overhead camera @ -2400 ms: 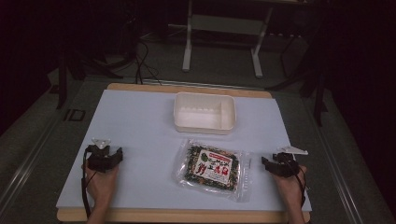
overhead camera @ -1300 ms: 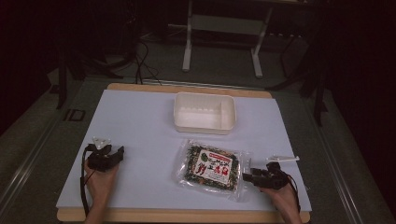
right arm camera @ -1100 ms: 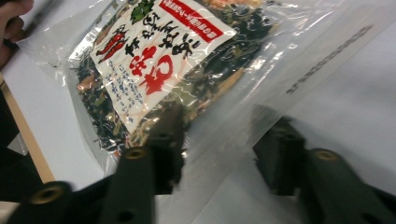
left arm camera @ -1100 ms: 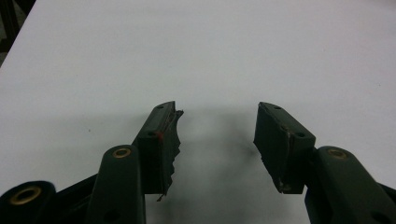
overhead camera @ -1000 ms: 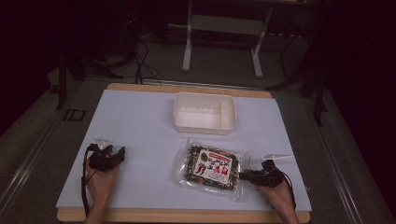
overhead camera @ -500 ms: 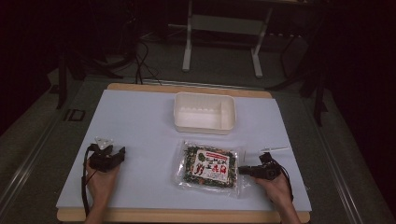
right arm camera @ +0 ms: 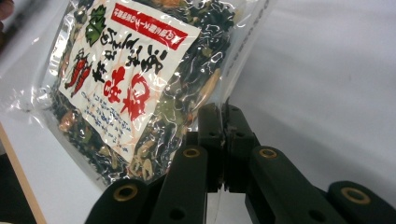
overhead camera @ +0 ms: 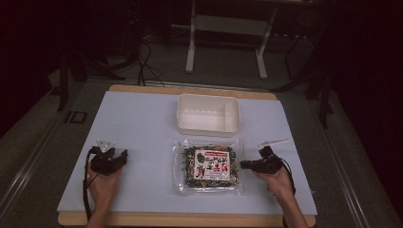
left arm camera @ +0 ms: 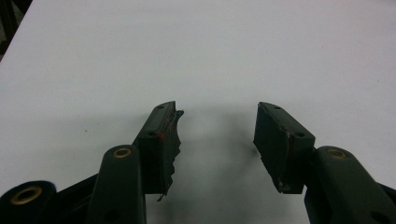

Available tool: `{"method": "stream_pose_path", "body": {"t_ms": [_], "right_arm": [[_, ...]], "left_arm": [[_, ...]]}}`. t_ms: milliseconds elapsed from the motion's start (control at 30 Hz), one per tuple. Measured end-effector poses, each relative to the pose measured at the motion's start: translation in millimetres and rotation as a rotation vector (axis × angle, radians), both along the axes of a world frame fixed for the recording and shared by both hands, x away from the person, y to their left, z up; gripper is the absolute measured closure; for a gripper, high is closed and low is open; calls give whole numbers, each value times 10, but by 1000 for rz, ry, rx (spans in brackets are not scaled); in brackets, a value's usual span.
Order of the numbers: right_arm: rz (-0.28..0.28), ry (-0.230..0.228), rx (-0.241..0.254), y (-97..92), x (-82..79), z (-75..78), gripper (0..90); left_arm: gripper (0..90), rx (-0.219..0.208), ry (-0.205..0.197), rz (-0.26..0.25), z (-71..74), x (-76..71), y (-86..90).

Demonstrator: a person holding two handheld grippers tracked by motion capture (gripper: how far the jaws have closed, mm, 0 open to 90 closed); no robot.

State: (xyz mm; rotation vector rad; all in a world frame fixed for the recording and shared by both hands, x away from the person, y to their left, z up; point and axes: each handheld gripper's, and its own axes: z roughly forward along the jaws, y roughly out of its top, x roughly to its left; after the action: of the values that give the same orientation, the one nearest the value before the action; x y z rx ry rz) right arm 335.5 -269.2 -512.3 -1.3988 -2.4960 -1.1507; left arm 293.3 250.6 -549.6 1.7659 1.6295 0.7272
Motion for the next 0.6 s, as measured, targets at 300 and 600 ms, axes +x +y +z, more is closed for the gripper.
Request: {"method": "stream_pose_path", "body": {"t_ms": [300,600], "right_arm": [[27,-42,-37,71,69,221,894],[32,-99,-135,155,188,509,896]], "left_arm": [[497,5,3,-2,2,-2,-1],[497,-4,-5,-7,3,-6,2]]}}
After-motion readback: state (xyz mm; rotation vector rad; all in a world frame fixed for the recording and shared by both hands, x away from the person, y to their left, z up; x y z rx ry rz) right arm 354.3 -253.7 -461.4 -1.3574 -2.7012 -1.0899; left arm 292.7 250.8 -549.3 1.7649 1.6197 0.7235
